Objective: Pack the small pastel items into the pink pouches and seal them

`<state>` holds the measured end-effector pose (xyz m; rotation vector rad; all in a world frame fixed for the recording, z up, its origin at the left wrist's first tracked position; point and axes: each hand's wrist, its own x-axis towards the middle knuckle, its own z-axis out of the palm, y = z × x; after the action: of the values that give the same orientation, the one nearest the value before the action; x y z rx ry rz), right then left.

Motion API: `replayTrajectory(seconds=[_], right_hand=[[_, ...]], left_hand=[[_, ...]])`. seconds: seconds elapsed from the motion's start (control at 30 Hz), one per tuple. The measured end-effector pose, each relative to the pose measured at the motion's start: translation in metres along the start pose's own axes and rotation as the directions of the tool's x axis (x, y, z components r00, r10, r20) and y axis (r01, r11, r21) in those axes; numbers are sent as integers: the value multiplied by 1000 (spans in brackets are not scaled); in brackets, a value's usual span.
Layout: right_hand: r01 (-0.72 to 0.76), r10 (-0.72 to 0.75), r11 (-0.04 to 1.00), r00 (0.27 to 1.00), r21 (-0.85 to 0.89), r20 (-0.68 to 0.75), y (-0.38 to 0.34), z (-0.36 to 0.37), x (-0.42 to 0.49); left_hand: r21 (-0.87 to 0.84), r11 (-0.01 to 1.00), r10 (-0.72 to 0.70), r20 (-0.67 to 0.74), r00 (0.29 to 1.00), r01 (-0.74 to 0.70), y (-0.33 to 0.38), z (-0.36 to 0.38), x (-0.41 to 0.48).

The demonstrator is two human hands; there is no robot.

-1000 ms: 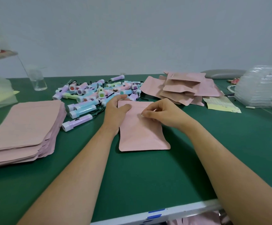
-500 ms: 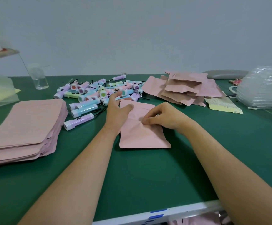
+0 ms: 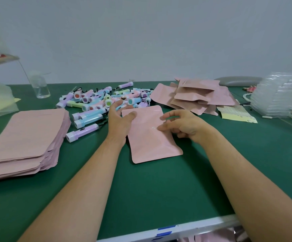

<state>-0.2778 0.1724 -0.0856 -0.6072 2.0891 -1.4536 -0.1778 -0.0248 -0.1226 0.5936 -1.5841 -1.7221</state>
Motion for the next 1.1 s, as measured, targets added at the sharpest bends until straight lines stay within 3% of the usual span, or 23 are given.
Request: replayTrajectory(seconds=[0.27,0.37,0.47,0.57,0.67,0.77,0.87,0.97,1.03,1.1], right_hand=[[3,0,998,999,67,-47,-2,-6,-2],[26,-12,995,990,-101,140,-2,-11,-9],[85,-25,984,936,-157,350,-2,-9,-14],[137,-52,972,918,-190,394,-4,-7,-13],[120,-87,991,921,-63,379,-3,-9,-15],[188,-216,970,957,153,194,-6,-14,-13],[345,-291,890,933,299,-209,-16,-28,-4],[421,-204,844,825,332,-526,-26,-59,13],[420,-112,828,774,372,-623,-32,-80,26],[411,-18,780,768,471,-640,-38,-95,38]], left_hand=[[-215,976,-52,-50,997,40,3,-4,1],[-344,938,-90,-105,990,49,5,-10,3],[-424,903,-135,-124,983,71,8,-14,4],[-556,828,-178,-136,975,74,11,-14,2],[-597,795,-176,-63,982,104,16,-15,1],[-664,725,-121,135,983,181,23,-18,-1],[-641,706,-181,248,952,301,22,-18,-3],[-564,744,-242,270,932,357,18,-14,-4],[-527,764,-246,295,923,372,18,-14,-3],[-504,783,-234,307,923,366,18,-15,-2]])
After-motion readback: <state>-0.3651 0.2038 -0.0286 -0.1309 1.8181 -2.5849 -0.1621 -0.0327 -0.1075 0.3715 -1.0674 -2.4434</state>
